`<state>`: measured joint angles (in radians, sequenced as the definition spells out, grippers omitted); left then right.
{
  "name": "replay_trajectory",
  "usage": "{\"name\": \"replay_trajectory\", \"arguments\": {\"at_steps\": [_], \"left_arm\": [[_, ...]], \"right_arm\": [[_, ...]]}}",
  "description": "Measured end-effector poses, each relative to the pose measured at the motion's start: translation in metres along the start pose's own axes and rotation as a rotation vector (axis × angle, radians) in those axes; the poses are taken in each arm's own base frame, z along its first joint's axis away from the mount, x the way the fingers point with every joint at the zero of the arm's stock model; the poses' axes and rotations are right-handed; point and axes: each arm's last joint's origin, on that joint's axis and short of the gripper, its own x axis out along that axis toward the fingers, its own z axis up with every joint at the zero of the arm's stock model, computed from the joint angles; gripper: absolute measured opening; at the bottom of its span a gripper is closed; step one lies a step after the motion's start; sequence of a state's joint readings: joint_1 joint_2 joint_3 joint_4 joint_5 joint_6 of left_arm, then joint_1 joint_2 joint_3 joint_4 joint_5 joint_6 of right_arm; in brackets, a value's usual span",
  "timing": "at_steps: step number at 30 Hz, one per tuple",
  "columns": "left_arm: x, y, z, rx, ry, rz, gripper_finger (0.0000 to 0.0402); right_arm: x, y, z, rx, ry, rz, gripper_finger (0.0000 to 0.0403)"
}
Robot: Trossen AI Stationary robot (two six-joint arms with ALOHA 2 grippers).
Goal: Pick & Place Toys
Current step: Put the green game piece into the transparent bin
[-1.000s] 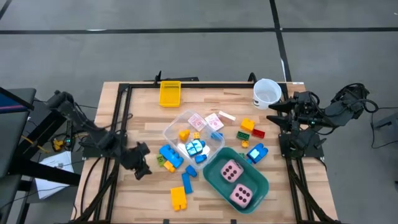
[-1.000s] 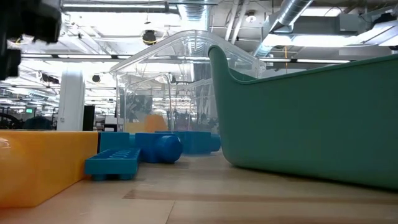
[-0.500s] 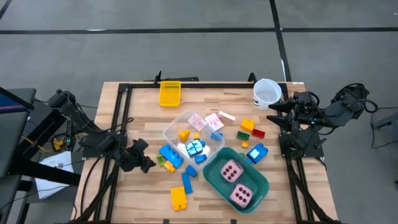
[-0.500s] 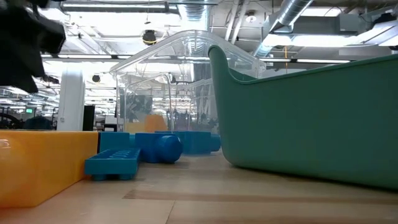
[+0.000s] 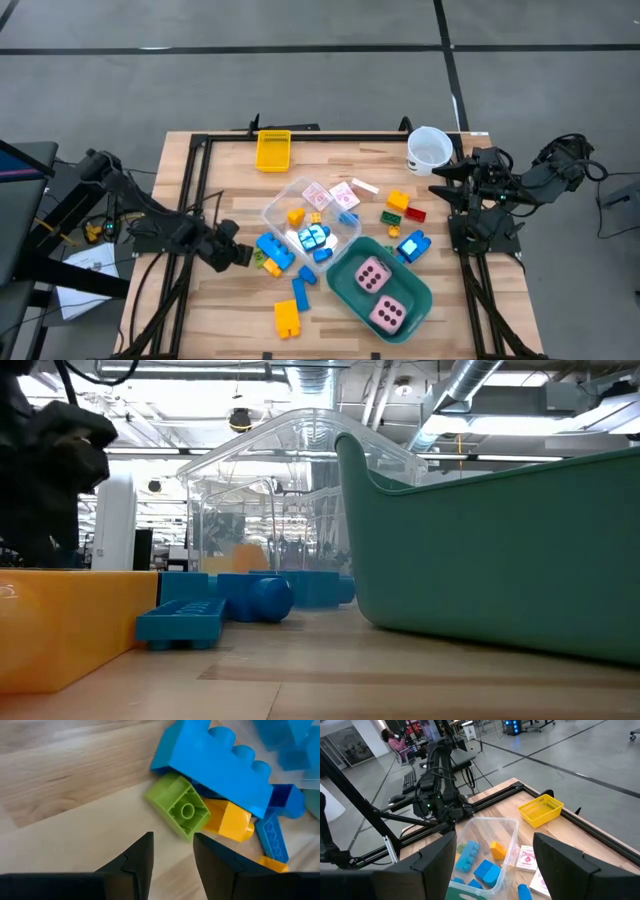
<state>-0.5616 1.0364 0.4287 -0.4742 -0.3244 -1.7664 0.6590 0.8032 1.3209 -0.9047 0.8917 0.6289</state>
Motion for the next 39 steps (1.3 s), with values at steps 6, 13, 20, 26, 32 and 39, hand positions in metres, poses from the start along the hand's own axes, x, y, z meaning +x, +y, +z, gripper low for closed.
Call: {"name": "replay_trajectory", "arguments": {"at_steps": [6,13,20,26,32,39], "left_arm": [[0.015,-0.004,-0.001,-0.018,-0.016,0.015,0.0135],[0.029,-0.006,-0.002,-0.033,-0.003,0.042,0.0135],[0.032,-0.007,-0.003,-0.031,0.013,0.045,0.0134],[0.032,-0.007,-0.003,-0.031,0.022,0.045,0.0099],[0.031,-0.008,-0.004,-0.008,0.029,0.040,0.0027],[0.028,-0.008,-0.003,0.025,0.043,0.019,0.0003]], "right_arm": [[0.000,0.000,0.000,0.000,0.000,0.000,0.0254],[0.000,0.000,0.000,-0.001,0.000,0.000,0.0254],[0.000,0.000,0.000,0.000,0.000,0.000,0.0254],[0.000,0.000,0.000,-0.002,0.001,0.000,0.0254],[0.000,0.000,0.000,-0.004,0.002,-0.001,0.0254],[0.000,0.000,0.000,-0.003,0.002,-0.001,0.0254]]}}
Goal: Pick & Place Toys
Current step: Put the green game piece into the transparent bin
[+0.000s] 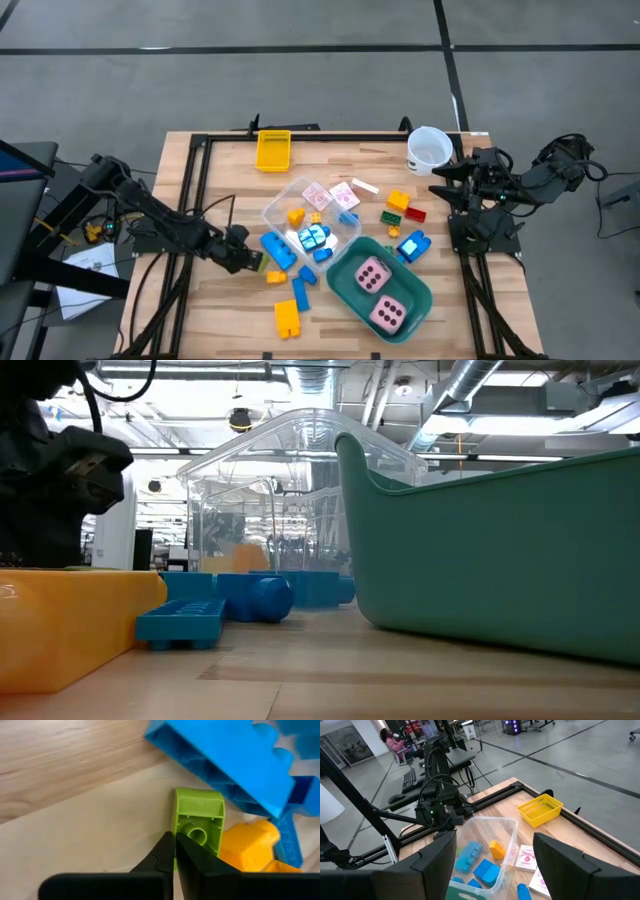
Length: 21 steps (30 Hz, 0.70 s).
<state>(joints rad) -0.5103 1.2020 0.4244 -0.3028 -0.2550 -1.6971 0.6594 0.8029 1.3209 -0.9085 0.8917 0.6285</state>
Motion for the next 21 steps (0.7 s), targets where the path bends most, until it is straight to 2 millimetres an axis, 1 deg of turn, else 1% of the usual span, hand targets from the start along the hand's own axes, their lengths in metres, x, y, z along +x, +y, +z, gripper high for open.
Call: {"name": "replay_trajectory", "arguments": {"at_steps": [11,21], "left_arm": [[-0.014,-0.005,0.004,0.044,-0.020,-0.096,0.0001],[-0.036,-0.010,0.009,0.100,-0.024,-0.232,0.0000]], "right_arm": [[0.000,0.000,0.000,-0.001,0.001,-0.001,0.0254],[0.000,0.000,0.000,-0.004,0.002,-0.002,0.0254]]}}
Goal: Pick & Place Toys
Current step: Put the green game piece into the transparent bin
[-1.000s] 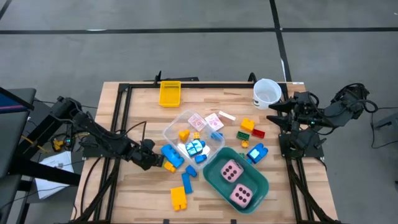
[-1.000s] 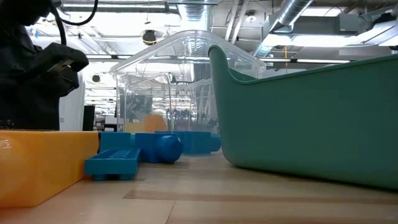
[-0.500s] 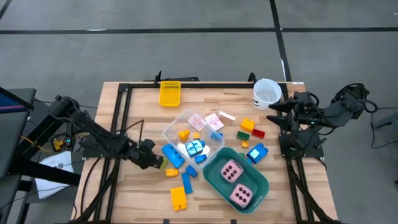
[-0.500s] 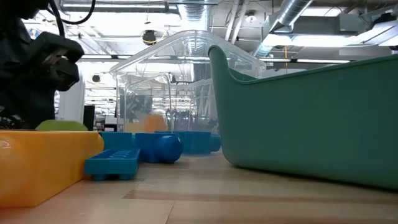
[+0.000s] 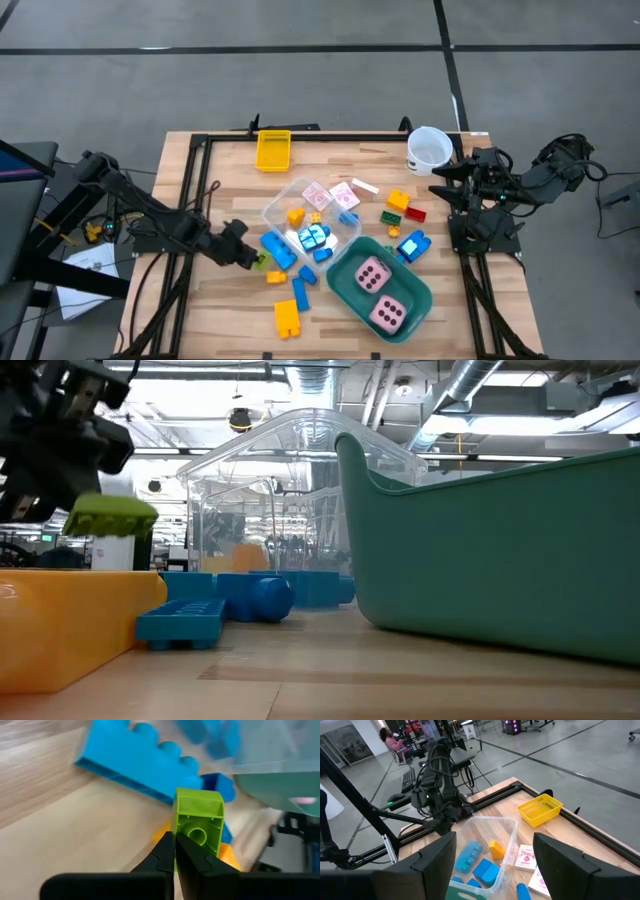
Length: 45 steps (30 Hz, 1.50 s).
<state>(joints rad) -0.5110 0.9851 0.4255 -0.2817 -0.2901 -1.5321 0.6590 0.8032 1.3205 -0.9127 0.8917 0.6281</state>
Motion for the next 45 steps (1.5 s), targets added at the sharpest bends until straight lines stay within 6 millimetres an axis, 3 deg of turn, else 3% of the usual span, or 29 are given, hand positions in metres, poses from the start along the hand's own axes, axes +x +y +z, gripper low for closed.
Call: {"name": "replay_trajectory", "arguments": {"at_steps": [7,13,18,22,27,31,36,40,45], "left_arm": [[-0.009,-0.014,0.003,0.052,-0.012,-0.163,0.0000],[-0.016,-0.037,0.004,0.170,0.007,-0.415,0.0000],[-0.026,-0.056,0.009,0.238,-0.084,-0.629,0.0000],[-0.029,-0.069,0.019,0.264,-0.170,-0.692,0.0000],[-0.032,-0.108,0.047,0.414,-0.254,-0.734,0.0000],[-0.029,-0.150,0.081,0.550,-0.307,-0.750,0.0000],[-0.014,-0.192,0.125,0.718,-0.251,-0.690,0.0000],[0.005,-0.209,0.155,0.786,-0.178,-0.573,0.0000],[0.034,-0.209,0.173,0.788,-0.078,-0.377,0.0000]], "right_arm": [[0.000,0.000,0.000,-0.003,0.000,0.000,0.0254],[0.000,0.000,0.000,-0.008,0.000,0.000,0.0254],[0.000,0.000,0.000,-0.008,0.000,0.000,0.0254],[0.000,0.000,0.000,-0.008,0.000,0.000,0.0254],[0.000,0.000,0.000,-0.011,-0.002,-0.002,0.0254],[0.000,0.000,0.000,-0.011,-0.004,-0.005,0.0254],[0.000,0.000,0.000,-0.011,-0.004,-0.005,0.0254],[0.000,0.000,0.000,-0.014,-0.004,-0.005,0.0254],[0.000,0.000,0.000,-0.027,-0.003,-0.003,0.0254]]}}
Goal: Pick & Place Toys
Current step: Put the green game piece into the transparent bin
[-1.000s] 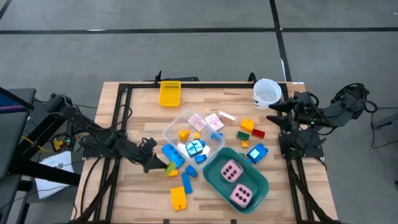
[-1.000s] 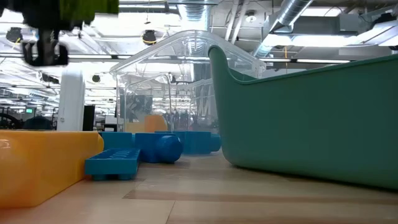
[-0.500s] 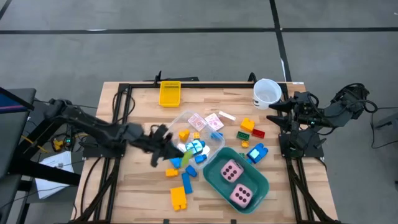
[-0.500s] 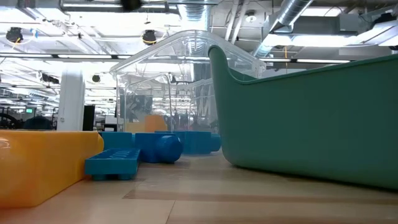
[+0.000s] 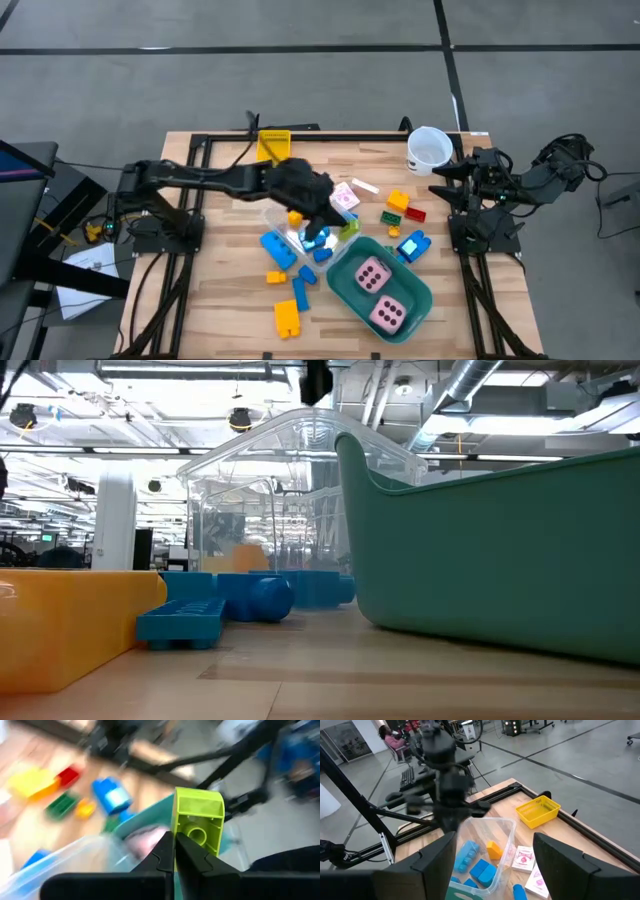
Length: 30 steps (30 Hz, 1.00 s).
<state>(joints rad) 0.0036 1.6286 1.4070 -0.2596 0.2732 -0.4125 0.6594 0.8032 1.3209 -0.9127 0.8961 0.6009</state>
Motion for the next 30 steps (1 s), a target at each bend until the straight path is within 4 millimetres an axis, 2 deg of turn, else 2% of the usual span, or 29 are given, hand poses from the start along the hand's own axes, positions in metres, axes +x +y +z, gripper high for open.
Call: {"name": "replay_trajectory", "arguments": {"at_steps": [6,12,15,19,30], "left_arm": [[0.025,0.015,-0.027,-0.003,0.197,0.241,0.0000],[0.020,0.025,-0.050,-0.090,0.323,0.588,0.0000],[0.017,0.030,-0.054,-0.115,0.322,0.719,0.0000],[0.014,0.039,-0.058,-0.156,0.336,0.763,0.0000],[0.012,0.061,-0.090,-0.244,0.313,1.000,0.0000]], "right_arm": [[0.000,0.000,-0.001,-0.013,0.004,-0.002,0.0254],[0.000,-0.001,-0.001,-0.017,0.007,-0.004,0.0254],[0.000,-0.001,-0.002,-0.026,0.012,-0.008,0.0254],[0.000,-0.001,-0.002,-0.029,0.014,-0.010,0.0254],[0.000,-0.002,-0.002,-0.030,0.009,-0.021,0.0254]]}}
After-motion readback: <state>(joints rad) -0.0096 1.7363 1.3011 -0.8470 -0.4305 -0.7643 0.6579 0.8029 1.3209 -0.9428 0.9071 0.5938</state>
